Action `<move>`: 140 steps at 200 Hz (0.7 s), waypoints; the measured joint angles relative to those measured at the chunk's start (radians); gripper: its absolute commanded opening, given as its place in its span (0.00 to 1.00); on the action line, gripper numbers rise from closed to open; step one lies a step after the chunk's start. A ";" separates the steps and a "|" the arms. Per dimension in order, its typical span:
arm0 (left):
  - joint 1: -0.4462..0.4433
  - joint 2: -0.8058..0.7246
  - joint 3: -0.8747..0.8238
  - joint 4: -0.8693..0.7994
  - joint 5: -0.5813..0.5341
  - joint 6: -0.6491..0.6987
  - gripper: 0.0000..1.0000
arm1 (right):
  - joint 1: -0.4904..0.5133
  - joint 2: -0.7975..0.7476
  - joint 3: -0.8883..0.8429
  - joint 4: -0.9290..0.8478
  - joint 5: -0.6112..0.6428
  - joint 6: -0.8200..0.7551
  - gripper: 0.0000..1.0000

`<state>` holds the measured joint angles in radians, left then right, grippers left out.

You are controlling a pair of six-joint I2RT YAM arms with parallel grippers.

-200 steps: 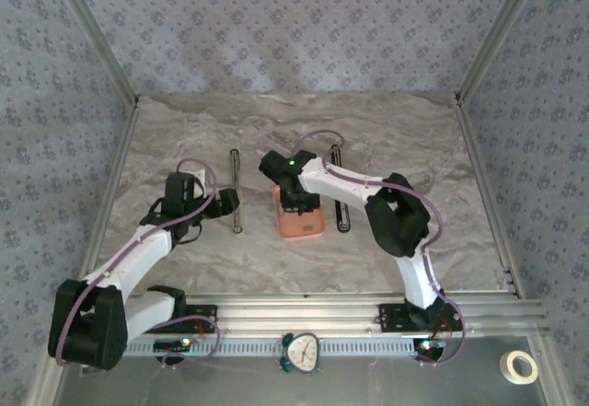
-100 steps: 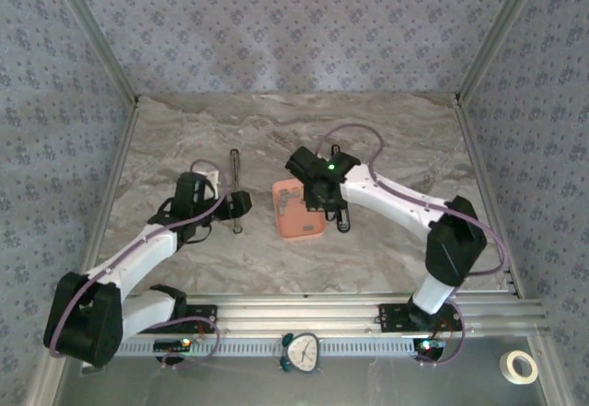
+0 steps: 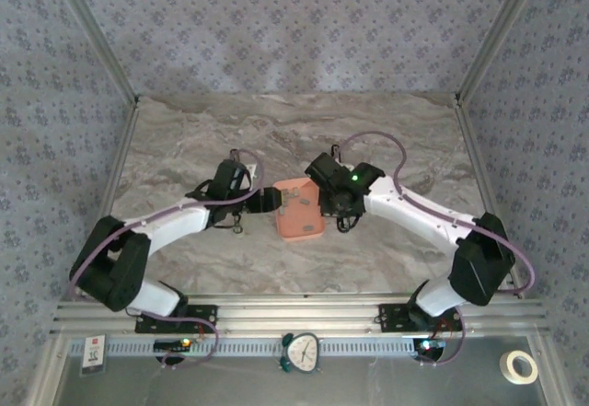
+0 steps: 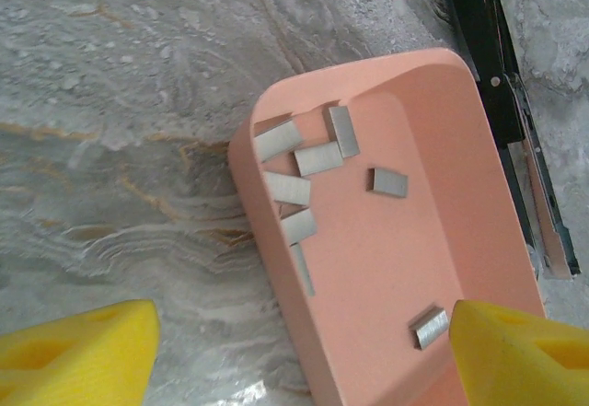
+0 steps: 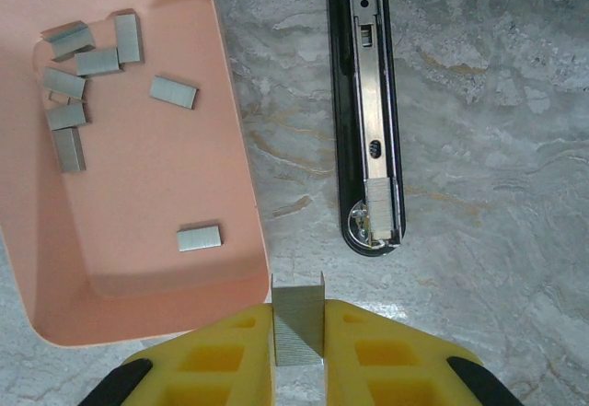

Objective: Load the staples into the stapler

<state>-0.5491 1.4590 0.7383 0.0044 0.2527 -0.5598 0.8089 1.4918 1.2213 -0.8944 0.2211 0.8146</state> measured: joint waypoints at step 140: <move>-0.092 0.251 0.215 -0.009 -0.012 -0.007 0.83 | -0.027 -0.090 -0.080 0.057 0.000 -0.004 0.19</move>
<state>-0.6415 1.7103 0.9531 -0.0048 0.2409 -0.5667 0.7815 1.4017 1.1416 -0.8375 0.2207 0.8108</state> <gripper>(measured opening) 0.826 0.190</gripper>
